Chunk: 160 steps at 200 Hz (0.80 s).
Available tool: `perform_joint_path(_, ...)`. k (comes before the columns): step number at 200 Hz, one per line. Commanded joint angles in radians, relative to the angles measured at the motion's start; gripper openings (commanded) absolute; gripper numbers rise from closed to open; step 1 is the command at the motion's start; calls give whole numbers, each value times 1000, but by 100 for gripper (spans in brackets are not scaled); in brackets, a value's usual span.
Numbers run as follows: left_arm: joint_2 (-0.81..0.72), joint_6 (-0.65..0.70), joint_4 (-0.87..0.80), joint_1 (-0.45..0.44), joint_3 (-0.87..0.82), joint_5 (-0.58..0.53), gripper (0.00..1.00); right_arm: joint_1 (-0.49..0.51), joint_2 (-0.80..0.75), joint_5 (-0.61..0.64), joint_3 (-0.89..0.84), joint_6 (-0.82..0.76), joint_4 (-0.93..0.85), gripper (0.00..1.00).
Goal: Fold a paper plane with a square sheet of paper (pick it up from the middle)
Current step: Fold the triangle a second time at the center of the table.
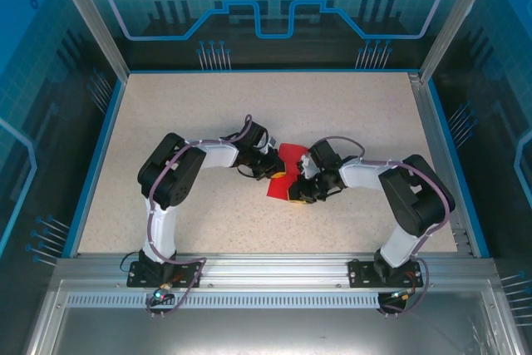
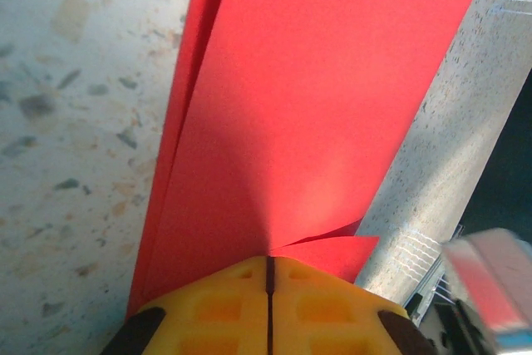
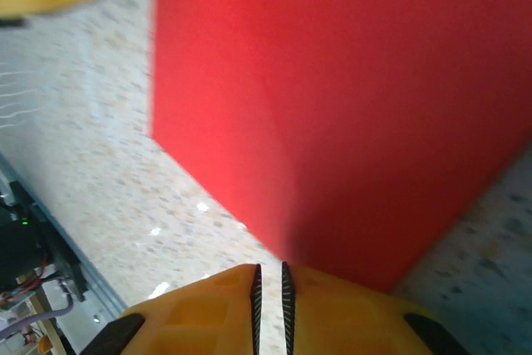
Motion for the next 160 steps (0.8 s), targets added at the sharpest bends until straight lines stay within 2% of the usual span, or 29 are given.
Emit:
perform_joint_path(1, -3, 18, -46, -5, 4, 7, 8, -12, 40, 12, -33, 2, 5, 17)
perform_joint_path(23, 4, 17, -49, -6, 6, 6, 7, -18, 51, -4, -43, 4, 18, 16)
perform_joint_path(68, 6, 19, -55, -6, 4, 2, 7, -34, -59, -19, -59, 24, 48, 17)
perform_joint_path(129, 1, 18, -53, -7, 2, 2, 7, -53, 27, 25, -92, 9, 44, 16)
perform_joint_path(160, -10, 16, -52, -6, 5, 3, 7, -61, -34, -7, -85, 17, 45, 18)
